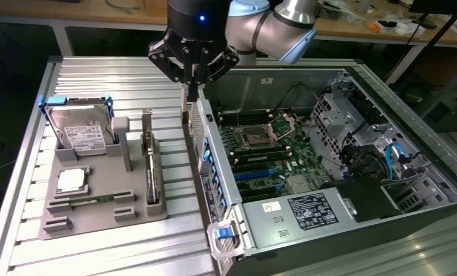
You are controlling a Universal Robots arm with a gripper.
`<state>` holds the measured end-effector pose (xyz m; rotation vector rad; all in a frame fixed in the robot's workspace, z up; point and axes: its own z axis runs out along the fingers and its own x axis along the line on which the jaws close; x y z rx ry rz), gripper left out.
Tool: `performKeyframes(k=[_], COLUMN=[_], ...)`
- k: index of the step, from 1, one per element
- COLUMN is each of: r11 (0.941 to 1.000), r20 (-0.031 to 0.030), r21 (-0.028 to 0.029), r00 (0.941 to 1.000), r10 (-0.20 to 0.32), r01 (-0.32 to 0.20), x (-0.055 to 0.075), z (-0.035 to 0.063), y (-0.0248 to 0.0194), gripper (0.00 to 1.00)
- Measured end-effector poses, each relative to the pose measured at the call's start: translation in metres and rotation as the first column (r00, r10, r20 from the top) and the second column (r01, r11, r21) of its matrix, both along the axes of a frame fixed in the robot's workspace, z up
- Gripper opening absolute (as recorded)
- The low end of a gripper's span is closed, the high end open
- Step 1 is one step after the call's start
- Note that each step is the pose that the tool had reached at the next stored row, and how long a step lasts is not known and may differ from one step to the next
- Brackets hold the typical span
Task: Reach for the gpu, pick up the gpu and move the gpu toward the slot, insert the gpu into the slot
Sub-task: 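Reach for the gpu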
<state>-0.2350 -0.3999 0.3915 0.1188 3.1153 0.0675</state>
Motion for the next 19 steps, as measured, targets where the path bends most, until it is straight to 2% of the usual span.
performKeyframes(k=[19], r11=[1.0], r20=[-0.0023], r21=[0.0], r00=[1.0], r10=[-0.001], r01=[0.001], x=[-0.049], z=[-0.0011], y=[-0.0006], gripper=[0.11])
